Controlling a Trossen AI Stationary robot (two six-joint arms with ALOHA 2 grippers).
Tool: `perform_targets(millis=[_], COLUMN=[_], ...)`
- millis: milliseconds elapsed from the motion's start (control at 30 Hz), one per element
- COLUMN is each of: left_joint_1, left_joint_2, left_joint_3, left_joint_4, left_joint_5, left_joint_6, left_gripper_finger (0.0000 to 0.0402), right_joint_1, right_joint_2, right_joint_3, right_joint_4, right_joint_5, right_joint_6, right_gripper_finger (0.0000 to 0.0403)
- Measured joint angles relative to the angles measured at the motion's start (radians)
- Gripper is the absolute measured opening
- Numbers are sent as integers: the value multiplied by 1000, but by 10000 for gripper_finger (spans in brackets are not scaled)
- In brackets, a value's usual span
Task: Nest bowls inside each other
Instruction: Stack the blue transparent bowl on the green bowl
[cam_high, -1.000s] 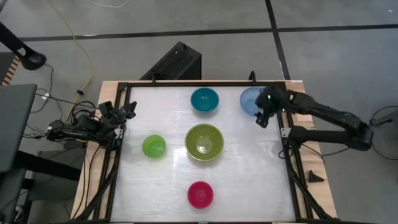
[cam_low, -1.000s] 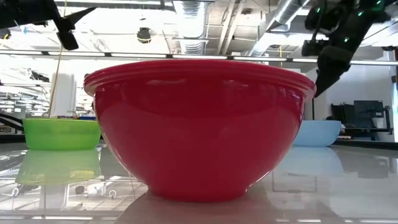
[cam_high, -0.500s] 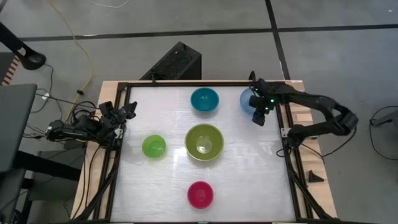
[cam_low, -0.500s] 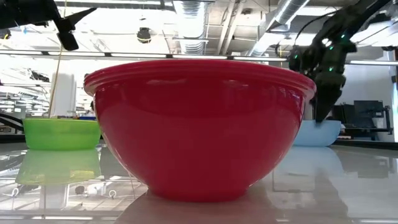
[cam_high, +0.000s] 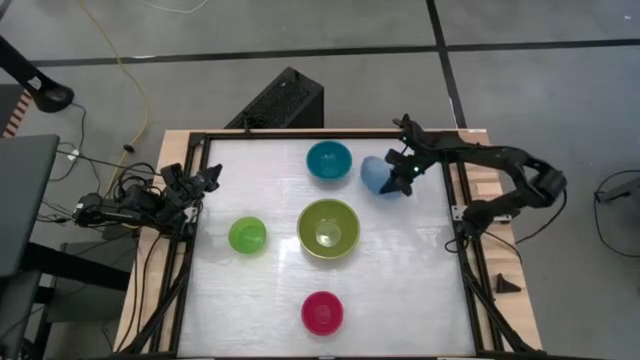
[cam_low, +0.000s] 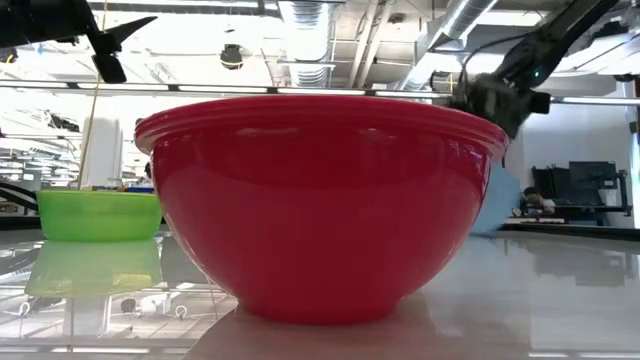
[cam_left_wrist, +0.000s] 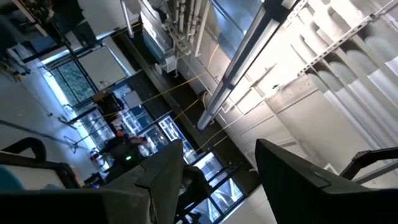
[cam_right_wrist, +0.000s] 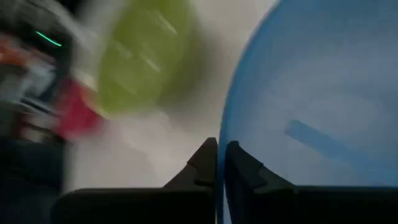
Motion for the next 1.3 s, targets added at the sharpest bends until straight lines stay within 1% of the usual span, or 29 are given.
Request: perform_targets(millis=[67,167,300,433,467,533,600,700,800,933,1067,1133,1300], left_joint_1=[0,0,0,0,0,0,0,0,0,0,0,0,0], left_joint_2=[0,0,0,0,0,0,0,0,0,0,0,0,0], left_joint_3=[0,0,0,0,0,0,0,0,0,0,0,0,0], left_joint_4=[-3,-11,-27,-37,-44,-53,-57,-72,-87,-102,-101,-101,-101], left_joint_5=[0,-1,-4,-11,-18,-22,-26,-26,-26,-26,-26,-25,-20], left_joint_6=[0,0,1,7,6,7,7,4,-11,-31,-32,-33,-40], left_gripper_finger=[190,190,190,190,190,190,190,190,190,190,190,190,190], right_joint_1=[13,56,151,289,330,421,520,667,786,870,901,915,945], right_joint_2=[-58,-149,-263,-314,-320,-313,-295,-239,-157,-25,115,190,371], right_joint_3=[-5,-10,-6,-7,-6,-5,-3,36,131,314,535,633,819], right_joint_4=[70,219,440,709,773,869,893,801,628,374,151,50,-188], right_joint_5=[-91,-160,-167,-82,-45,45,166,347,523,693,762,776,799], right_joint_6=[79,262,446,644,685,738,749,672,551,414,301,264,229], right_gripper_finger=[32,31,31,31,31,31,31,31,31,31,31,31,31])
